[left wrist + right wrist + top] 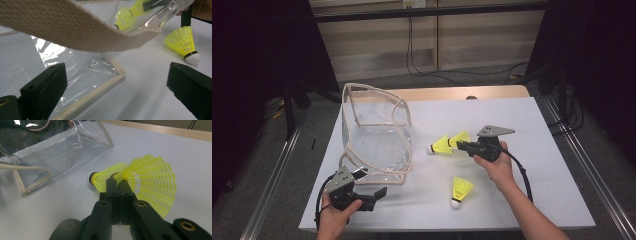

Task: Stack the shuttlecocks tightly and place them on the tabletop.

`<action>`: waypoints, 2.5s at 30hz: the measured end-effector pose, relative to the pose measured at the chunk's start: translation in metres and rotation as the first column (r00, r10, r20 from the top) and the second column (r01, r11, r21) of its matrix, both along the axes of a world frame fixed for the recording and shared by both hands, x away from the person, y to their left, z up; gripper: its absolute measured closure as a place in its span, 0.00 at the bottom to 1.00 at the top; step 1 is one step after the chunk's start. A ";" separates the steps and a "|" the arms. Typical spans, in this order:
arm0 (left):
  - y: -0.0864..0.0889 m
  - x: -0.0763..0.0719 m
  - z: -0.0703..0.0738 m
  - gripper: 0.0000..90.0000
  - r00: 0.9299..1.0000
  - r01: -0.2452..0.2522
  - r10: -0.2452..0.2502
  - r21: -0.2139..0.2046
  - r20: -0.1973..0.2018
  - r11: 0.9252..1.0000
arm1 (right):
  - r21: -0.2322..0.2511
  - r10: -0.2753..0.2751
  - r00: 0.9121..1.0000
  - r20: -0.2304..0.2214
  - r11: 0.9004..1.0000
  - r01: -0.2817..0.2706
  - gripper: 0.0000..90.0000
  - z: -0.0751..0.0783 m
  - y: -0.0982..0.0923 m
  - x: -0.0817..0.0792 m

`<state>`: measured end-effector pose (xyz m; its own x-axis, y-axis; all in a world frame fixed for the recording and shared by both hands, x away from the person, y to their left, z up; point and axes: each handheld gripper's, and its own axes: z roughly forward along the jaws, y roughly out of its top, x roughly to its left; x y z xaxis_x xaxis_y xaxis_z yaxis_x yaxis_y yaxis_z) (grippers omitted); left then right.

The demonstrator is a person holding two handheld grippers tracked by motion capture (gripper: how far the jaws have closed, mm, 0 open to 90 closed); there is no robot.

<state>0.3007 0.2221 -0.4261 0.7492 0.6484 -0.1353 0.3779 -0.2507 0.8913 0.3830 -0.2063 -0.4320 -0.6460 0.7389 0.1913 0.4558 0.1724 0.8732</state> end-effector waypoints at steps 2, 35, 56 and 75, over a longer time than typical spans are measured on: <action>-0.001 0.000 0.000 0.03 1.000 0.000 0.000 0.000 -0.002 1.000 | -0.002 0.001 1.000 -0.003 1.000 -0.001 0.99 0.000 0.000 0.000; -0.001 0.000 0.000 0.03 1.000 0.001 -0.001 0.001 -0.001 1.000 | -0.016 0.012 1.000 -0.006 1.000 -0.012 0.99 -0.005 0.009 0.004; -0.001 0.000 0.000 0.04 1.000 0.005 -0.005 0.001 0.000 1.000 | -0.019 0.018 1.000 -0.009 1.000 -0.018 0.99 -0.007 0.014 0.005; -0.001 0.000 0.000 0.04 1.000 0.004 -0.004 0.003 0.001 1.000 | -0.025 0.033 0.999 -0.014 0.999 -0.033 0.99 -0.009 0.018 0.005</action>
